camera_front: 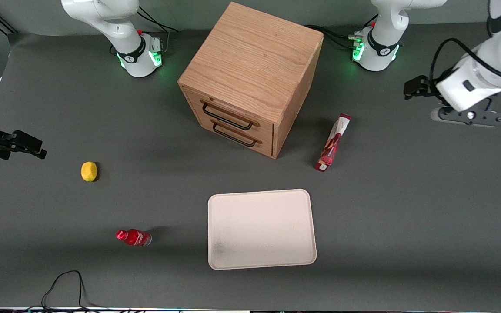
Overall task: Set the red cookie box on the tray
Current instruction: 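Move the open left gripper down over the red tartan shortbread box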
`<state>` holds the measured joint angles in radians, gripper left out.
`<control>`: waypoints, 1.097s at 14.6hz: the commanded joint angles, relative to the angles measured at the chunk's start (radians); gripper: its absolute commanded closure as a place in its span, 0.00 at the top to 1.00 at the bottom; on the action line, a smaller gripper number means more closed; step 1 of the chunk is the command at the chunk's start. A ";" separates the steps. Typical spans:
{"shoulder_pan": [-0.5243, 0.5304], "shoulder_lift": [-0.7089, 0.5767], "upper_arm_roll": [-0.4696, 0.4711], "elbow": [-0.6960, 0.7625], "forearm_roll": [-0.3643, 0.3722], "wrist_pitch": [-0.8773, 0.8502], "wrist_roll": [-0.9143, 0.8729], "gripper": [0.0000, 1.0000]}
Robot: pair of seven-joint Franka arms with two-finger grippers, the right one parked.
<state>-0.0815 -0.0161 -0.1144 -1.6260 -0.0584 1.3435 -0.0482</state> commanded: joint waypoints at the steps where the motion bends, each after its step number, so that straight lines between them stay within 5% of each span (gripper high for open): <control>1: -0.007 -0.002 -0.059 0.003 -0.008 -0.003 -0.038 1.00; 8: -0.009 -0.004 -0.093 -0.034 -0.041 0.115 -0.022 1.00; 16: -0.072 -0.079 -0.110 -0.385 -0.041 0.523 -0.015 1.00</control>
<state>-0.1329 -0.0576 -0.2343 -1.9051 -0.0909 1.7722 -0.0672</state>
